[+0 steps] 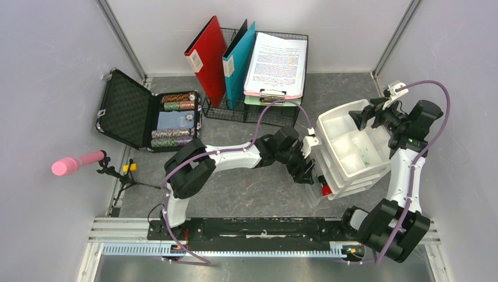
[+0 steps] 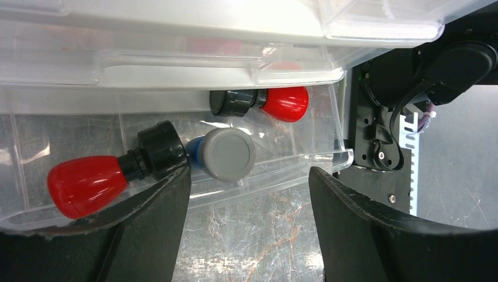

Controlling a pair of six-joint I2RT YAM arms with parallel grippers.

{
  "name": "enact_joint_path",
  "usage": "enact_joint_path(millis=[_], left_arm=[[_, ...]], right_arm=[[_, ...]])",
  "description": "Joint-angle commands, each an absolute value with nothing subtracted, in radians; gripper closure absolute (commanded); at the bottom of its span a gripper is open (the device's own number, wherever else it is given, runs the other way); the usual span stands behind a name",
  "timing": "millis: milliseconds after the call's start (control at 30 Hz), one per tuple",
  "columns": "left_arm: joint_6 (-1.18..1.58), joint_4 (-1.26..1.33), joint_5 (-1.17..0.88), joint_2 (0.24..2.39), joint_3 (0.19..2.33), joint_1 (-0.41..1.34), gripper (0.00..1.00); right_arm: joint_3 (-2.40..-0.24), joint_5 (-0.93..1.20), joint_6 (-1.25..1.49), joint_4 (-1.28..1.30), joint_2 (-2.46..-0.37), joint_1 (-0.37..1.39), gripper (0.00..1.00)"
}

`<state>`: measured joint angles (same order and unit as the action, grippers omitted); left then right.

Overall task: Organize the desk
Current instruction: Place the stationery in the drawer.

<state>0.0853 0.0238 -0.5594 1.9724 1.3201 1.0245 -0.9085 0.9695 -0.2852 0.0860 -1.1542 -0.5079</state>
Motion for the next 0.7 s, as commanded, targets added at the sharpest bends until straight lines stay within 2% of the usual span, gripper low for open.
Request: enact_joint_path(millis=[0,300,667], left_arm=[[0.115,0.017,-0.624,1.989,1.361,1.032,0.21],[0.094,0.006,-0.695,1.988,1.377,1.059,0.23],[0.012,-0.088,-0.690,1.990,1.414,1.107,0.24]], right_arm=[[-0.821,0.914,-0.287,0.333,-1.243,-0.517,0.02],[-0.822,0.916,-0.290,0.339,-1.250,-0.517,0.02],[-0.822,0.916,-0.290,0.339,-1.249,-0.517,0.02]])
